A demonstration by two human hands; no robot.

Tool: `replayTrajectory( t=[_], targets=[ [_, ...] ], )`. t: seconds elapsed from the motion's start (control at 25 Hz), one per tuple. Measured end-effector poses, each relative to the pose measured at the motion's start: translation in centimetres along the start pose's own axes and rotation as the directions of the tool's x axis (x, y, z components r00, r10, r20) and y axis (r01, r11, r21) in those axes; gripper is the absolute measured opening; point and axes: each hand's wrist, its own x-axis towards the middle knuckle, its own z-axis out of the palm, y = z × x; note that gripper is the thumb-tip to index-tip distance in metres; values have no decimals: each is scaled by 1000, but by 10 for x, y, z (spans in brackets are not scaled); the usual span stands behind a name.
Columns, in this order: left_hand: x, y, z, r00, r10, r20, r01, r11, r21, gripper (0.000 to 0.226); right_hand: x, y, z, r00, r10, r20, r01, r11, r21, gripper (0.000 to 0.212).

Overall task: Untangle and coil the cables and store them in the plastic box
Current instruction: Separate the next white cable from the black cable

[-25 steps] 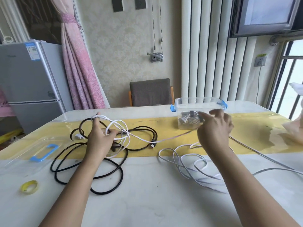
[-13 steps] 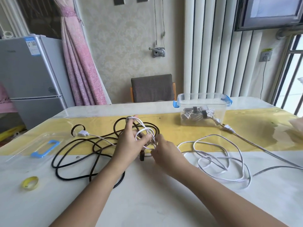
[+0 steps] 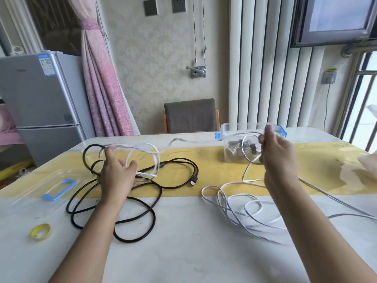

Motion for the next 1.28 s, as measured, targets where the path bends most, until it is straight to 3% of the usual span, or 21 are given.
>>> replayTrajectory(
  t=[0.08, 0.12, 0.16, 0.24, 0.28, 0.32, 0.36, 0.44, 0.52, 0.6, 0.68, 0.84, 0.96, 1.04, 1.12, 1.2, 1.28],
  targets=[
    [8, -7, 1, 1000, -24, 8, 22, 986, 163, 41, 16, 4, -13, 992, 8, -123, -17, 997, -77, 45],
    [8, -8, 2, 1000, -11, 22, 6, 980, 201, 38, 21, 8, -18, 995, -19, -98, -5, 972, -236, 45],
    [8, -9, 4, 999, 13, 36, -20, 981, 194, 33, 23, 14, -21, 999, -42, -26, 25, 883, -469, 43],
    [6, -8, 9, 993, 72, 90, -79, 994, 75, 22, 21, 28, -21, 988, -89, 125, 153, 468, -871, 25],
    [3, -5, 10, 984, 97, 150, -92, 995, -39, 19, 14, 33, -17, 967, -117, 224, 247, 253, -935, 18],
    [-2, -1, 12, 966, 123, 226, -85, 982, -170, 21, 6, 37, -11, 938, -150, 312, 334, 151, -930, 30],
    [-7, 7, 12, 942, 150, 300, -56, 953, -299, 28, -3, 39, -3, 900, -168, 402, 428, 172, -887, 44],
    [-19, 22, 14, 892, 200, 406, 17, 882, -471, 40, -27, 38, 17, 816, -165, 554, 561, 457, -690, 58],
    [-29, 32, 16, 852, 259, 455, 27, 846, -532, 36, -58, 40, 38, 724, -52, 688, 522, 693, -498, 45],
    [-36, 34, 19, 822, 317, 473, -3, 833, -554, 31, -80, 50, 49, 633, 160, 758, 463, 706, -536, 42],
    [-39, 33, 23, 819, 342, 461, -42, 837, -545, 23, -84, 63, 52, 592, 279, 756, 494, 615, -615, 45],
    [-39, 34, 26, 847, 342, 406, -65, 827, -559, 7, -78, 71, 53, 588, 123, 799, 617, 571, -542, 39],
    [-43, 37, 26, 846, 348, 405, -78, 831, -550, 15, -83, 67, 56, 551, 69, 832, 583, 681, -443, 21],
    [-39, 34, 24, 891, 297, 343, -88, 855, -511, 23, -82, 57, 56, 535, 134, 834, 488, 757, -435, 31],
    [-30, 26, 20, 952, 218, 213, -134, 927, -351, 33, -75, 41, 53, 589, 111, 800, 418, 806, -420, 41],
    [-23, 22, 15, 983, 167, 74, -150, 969, -198, 38, -63, 26, 47, 679, -2, 734, 406, 834, -373, 44],
    [-17, 21, 9, 993, 119, -3, -118, 980, -159, 32, -53, 13, 39, 770, -142, 622, 403, 864, -302, 43]
  ],
)
